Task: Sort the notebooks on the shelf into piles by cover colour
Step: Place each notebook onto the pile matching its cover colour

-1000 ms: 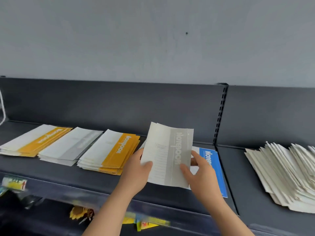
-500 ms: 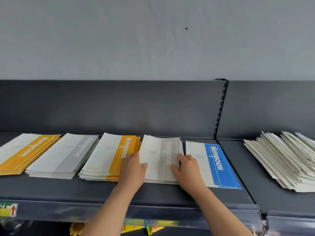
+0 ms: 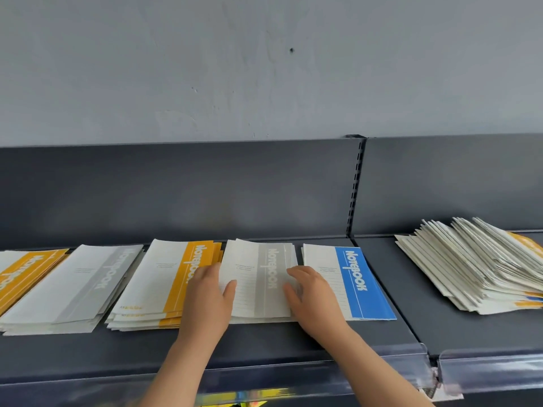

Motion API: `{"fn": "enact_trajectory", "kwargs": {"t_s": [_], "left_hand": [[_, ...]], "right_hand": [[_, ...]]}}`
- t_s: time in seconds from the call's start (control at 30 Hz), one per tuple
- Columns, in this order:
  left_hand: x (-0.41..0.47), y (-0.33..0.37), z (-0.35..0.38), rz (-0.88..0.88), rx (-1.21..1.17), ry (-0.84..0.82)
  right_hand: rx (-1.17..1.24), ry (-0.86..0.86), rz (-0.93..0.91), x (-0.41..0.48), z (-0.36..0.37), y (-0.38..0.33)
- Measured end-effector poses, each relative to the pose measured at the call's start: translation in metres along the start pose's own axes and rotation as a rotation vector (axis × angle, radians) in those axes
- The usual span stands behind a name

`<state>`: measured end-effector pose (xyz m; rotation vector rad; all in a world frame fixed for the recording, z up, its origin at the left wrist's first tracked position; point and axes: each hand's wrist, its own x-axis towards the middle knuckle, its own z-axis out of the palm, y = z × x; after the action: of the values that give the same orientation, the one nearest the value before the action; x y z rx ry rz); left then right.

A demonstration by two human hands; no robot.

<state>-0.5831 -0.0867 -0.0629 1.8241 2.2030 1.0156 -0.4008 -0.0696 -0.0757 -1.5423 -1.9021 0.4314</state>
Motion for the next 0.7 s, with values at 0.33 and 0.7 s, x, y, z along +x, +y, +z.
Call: {"fn": "enact_trajectory", "kwargs": {"t_s": [0.33, 0.7], "left_hand": [[-0.021, 0.091, 0.025, 0.208, -0.174, 0.049], [-0.05, 0.274, 0.143, 0.276, -0.457, -0.122]], "right_hand": [[-0.132, 0.22, -0.101, -0.012, -0.108, 0.057], [-0.199, 0.328, 0.062, -0.027, -0.254, 0.238]]}}
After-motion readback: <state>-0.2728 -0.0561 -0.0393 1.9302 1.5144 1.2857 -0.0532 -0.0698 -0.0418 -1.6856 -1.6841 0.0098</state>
